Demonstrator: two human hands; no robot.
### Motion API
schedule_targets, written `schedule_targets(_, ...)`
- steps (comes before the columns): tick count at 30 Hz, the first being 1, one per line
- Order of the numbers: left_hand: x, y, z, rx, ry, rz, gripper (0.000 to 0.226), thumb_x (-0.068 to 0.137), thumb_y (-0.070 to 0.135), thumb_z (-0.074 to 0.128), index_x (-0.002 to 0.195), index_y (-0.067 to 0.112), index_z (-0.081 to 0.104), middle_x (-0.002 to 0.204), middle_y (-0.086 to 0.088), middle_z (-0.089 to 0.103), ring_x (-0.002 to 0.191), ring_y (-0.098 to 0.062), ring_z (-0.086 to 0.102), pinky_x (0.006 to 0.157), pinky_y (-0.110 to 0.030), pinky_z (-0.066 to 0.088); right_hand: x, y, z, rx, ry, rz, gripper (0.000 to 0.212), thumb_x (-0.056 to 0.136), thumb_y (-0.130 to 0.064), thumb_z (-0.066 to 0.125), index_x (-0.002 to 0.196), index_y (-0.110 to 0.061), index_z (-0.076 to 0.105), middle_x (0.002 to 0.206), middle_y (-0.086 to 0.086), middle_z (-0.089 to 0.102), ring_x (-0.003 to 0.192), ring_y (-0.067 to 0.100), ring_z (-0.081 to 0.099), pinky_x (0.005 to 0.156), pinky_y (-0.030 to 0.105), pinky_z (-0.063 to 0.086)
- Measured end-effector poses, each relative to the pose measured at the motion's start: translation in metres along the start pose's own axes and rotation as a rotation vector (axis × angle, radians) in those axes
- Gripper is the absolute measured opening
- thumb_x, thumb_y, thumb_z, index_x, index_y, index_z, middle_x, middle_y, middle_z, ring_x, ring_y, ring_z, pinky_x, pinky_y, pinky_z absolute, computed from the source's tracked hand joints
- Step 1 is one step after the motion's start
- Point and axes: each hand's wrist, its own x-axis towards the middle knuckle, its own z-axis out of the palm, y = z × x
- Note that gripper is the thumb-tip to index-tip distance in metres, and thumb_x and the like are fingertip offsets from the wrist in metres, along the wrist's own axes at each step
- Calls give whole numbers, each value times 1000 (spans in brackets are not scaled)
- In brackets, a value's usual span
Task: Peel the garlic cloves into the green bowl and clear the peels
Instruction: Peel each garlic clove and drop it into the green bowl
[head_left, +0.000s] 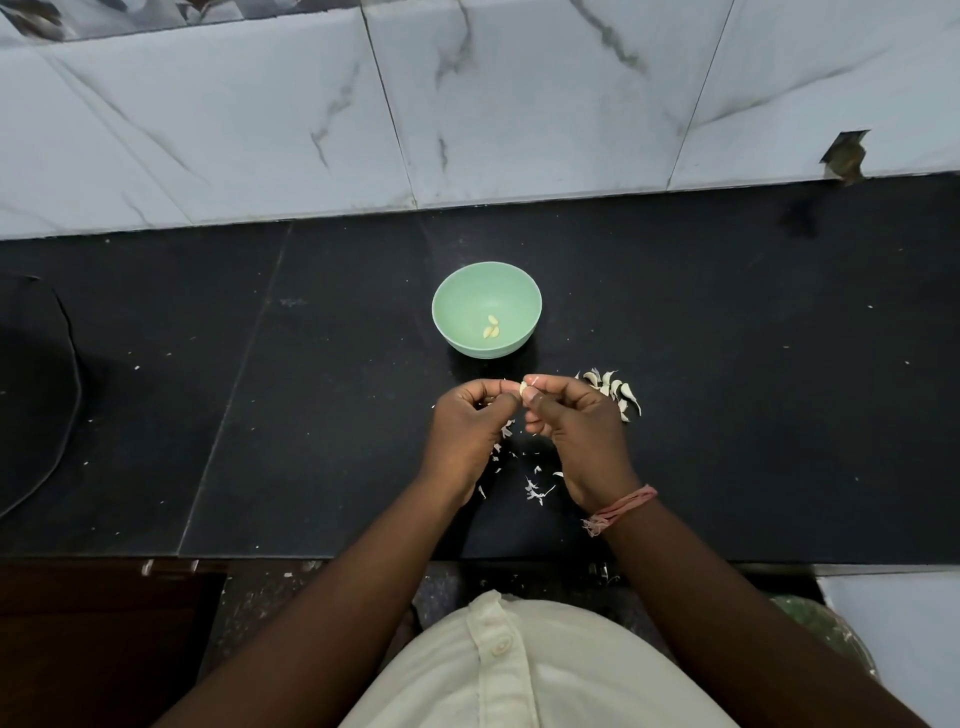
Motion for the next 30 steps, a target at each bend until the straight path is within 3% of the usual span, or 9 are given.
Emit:
schedule_targets(6, -3, 1, -3, 19, -8, 20, 8, 89, 12, 69, 91, 10, 76, 71, 5, 70, 58, -1, 57, 63, -21, 47, 2, 2, -3, 62, -92, 72, 20, 93, 6, 61, 106, -4, 72, 82, 12, 69, 70, 16, 58, 67, 27, 52)
schedule_targets(9, -4, 1, -5, 84, -20, 61, 9, 85, 23, 71, 89, 17, 77, 82, -2, 76, 75, -20, 69, 77, -40, 57, 1, 1, -2, 60, -95, 61, 18, 94, 4, 61, 102, -6, 74, 83, 13, 70, 72, 18, 59, 69, 28, 53)
schedule_targets(11, -6, 3, -5, 106, -12, 89, 9, 84, 24, 72, 88, 17, 77, 85, -4, 76, 88, -29, 71, 84, -46, 56, 1, 2, -2, 47, -81, 46, 15, 93, 2, 64, 101, -5, 75, 85, 16, 71, 76, 20, 60, 69, 28, 54)
schedule_targets(16, -9, 11, -3, 148, 24, 153, 5, 87, 18, 73, 89, 16, 77, 83, -2, 76, 81, -22, 71, 74, -33, 56, 2, 0, -2, 25, -58, 3, 12, 91, 2, 68, 97, -4, 75, 83, 16, 72, 76, 22, 63, 70, 30, 55)
schedule_targets(20, -7, 7, -5, 127, -3, 171, 9, 84, 26, 78, 92, 20, 78, 83, -4, 75, 78, -25, 69, 74, -38, 55, 1, -4, -3, -61, -48, -68, 16, 91, 5, 65, 94, -7, 75, 81, 16, 74, 70, 18, 66, 65, 27, 56)
schedule_targets(25, -5, 3, -7, 8, -35, 144, 11, 86, 21, 78, 94, 16, 77, 84, -26, 69, 70, -26, 60, 66, -47, 52, -1, -8, -3, -116, -40, -151, 11, 91, 2, 69, 94, -7, 75, 79, 18, 74, 68, 19, 67, 61, 28, 57)
schedule_targets(30, -10, 3, -2, -103, -59, 128, 12, 90, 5, 71, 101, -1, 70, 75, -9, 72, 67, -15, 68, 67, -29, 55, -6, -11, 0, -133, -14, -191, 7, 91, 0, 69, 95, -5, 73, 80, 13, 76, 73, 26, 74, 58, 32, 60)
